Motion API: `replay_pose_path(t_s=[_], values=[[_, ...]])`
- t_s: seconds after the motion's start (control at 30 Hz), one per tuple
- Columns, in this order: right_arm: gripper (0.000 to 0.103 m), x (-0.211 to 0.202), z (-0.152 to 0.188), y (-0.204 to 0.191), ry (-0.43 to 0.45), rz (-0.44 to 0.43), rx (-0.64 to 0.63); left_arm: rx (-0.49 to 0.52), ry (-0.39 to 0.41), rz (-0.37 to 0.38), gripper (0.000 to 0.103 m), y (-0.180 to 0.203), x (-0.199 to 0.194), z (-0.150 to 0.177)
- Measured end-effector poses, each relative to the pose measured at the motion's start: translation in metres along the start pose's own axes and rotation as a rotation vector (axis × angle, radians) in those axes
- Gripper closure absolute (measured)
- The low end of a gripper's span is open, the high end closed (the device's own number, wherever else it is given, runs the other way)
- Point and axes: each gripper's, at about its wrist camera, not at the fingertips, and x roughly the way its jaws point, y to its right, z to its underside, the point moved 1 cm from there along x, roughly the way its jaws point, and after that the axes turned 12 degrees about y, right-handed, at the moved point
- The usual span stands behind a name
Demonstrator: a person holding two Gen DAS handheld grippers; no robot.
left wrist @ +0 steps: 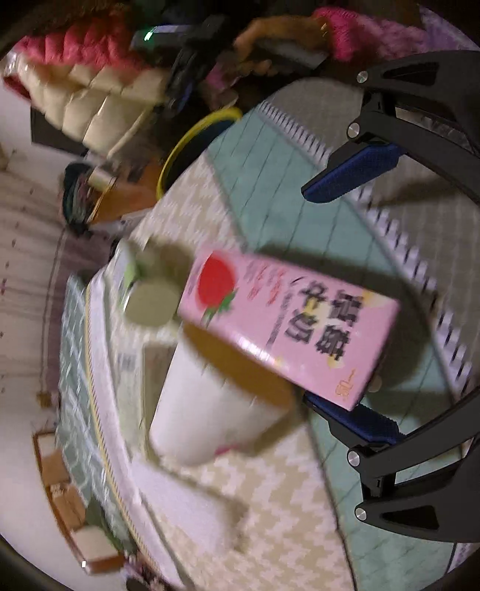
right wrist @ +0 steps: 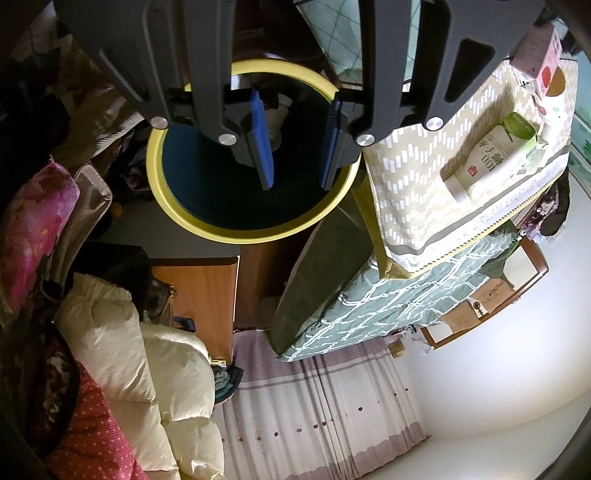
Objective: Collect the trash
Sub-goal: 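Grasp the pink strawberry milk carton with the left gripper, then carry the pink carton over the bin and open the left gripper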
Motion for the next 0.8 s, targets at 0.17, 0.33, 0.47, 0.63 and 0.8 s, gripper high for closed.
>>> replay_pose_path(t_s=[0.17, 0.33, 0.47, 0.63, 0.8], values=[[0.075, -0.002, 0.000, -0.003, 0.002, -0.013, -0.002, 0.011, 0.008, 0.050, 0.006, 0.015, -0.002, -0.004], [0.073, -0.003, 0.001, -0.003, 0.002, -0.018, 0.002, 0.012, -0.008, -0.052, 0.017, 0.010, 0.014, -0.018], [0.073, -0.004, 0.001, -0.003, 0.002, -0.018, 0.005, 0.035, -0.040, -0.072, 0.027, 0.012, 0.028, -0.025], [0.073, -0.005, 0.003, 0.002, 0.003, -0.017, 0.019, 0.059, -0.046, -0.097, 0.039, 0.017, 0.031, -0.024], [0.073, -0.006, 0.003, 0.007, 0.004, -0.019, 0.032, 0.078, -0.042, -0.106, 0.051, 0.018, 0.026, -0.024]])
